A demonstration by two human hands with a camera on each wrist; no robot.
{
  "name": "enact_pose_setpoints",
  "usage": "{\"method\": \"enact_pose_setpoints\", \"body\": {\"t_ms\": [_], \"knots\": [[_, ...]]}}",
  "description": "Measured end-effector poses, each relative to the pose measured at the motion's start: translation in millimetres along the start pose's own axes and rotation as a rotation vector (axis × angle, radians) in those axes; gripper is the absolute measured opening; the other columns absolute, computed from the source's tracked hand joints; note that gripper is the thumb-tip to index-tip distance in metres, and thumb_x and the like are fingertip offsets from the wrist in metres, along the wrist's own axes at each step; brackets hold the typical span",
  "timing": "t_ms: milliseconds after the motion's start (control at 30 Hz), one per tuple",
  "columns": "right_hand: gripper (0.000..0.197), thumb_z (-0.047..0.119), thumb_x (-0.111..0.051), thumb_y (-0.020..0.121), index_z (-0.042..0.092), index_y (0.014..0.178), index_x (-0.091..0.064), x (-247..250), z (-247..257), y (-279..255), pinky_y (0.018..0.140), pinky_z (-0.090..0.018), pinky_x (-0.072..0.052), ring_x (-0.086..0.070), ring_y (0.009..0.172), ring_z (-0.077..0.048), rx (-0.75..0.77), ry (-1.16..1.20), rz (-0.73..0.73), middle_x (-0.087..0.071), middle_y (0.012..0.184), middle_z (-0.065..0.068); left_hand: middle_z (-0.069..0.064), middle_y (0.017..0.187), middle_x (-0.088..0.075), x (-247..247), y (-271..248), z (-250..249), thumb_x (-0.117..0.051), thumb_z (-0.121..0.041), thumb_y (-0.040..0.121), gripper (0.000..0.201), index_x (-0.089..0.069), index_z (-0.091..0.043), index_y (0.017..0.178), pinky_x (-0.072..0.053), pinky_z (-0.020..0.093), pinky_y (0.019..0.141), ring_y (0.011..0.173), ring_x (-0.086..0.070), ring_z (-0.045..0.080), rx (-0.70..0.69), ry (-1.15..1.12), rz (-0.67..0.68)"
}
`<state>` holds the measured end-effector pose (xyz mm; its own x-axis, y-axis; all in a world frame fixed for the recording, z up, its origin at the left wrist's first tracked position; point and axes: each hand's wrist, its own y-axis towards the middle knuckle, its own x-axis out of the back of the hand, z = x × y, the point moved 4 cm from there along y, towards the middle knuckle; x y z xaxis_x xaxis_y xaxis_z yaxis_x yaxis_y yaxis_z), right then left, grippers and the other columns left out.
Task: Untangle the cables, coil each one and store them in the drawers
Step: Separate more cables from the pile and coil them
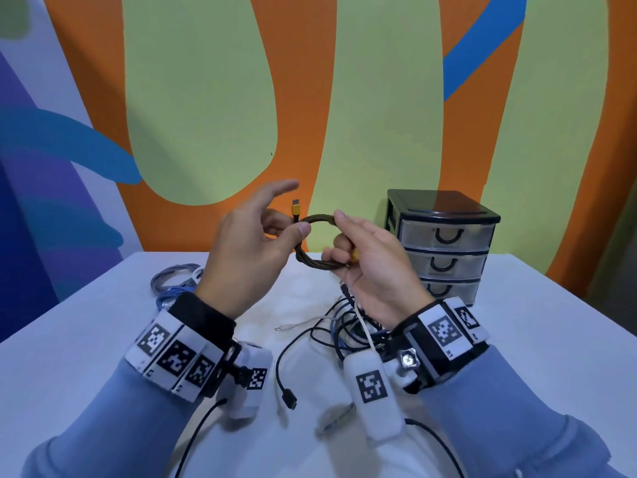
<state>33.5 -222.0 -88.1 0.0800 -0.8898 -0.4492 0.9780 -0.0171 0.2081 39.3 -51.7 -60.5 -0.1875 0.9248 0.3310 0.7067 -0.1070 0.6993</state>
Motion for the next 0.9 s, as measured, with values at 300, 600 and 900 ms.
{"method": "enact_pose_setpoints", "body": {"t_ms": [300,600,900], "knots": [[0.047,0.067,-0.062,0.093,0.024,0.106,-0.074,40.3,18.8,4.9,0.095,-0.039,-0.051,-0.064,0.109,-0.019,-0.037,-1.168,0.014,-0.068,0.113,0.002,-0.004,0.080,-0.080,48.4,25.7,44.2,-0.071,-0.018,0.101,0.028,-0.069,-0.017,0.128,-0.061,0.046,0.093,0.089,-0.076,0.018,0.205,0.227,-0.011],[0.011,0.030,-0.082,0.085,0.019,0.083,-0.082,51.0,-6.8,8.5,0.073,-0.030,-0.060,-0.074,0.090,-0.021,-0.228,-1.518,0.160,-0.078,0.087,0.001,-0.005,0.085,-0.079,55.5,40.8,79.9,-0.076,-0.022,0.098,0.020,-0.059,-0.023,0.108,-0.061,0.042,0.070,0.089,-0.073,0.022,0.481,0.667,0.395],[0.029,0.033,-0.084,0.087,0.022,0.111,-0.073,69.3,-17.6,15.9,0.058,-0.025,-0.044,-0.061,0.073,-0.011,-0.259,-1.413,0.142,-0.066,0.090,0.006,0.007,0.102,-0.077,35.8,59.6,114.8,-0.079,-0.021,0.095,0.016,-0.077,-0.007,0.103,-0.056,0.031,0.074,0.092,-0.071,0.025,0.574,0.942,0.436]]}}
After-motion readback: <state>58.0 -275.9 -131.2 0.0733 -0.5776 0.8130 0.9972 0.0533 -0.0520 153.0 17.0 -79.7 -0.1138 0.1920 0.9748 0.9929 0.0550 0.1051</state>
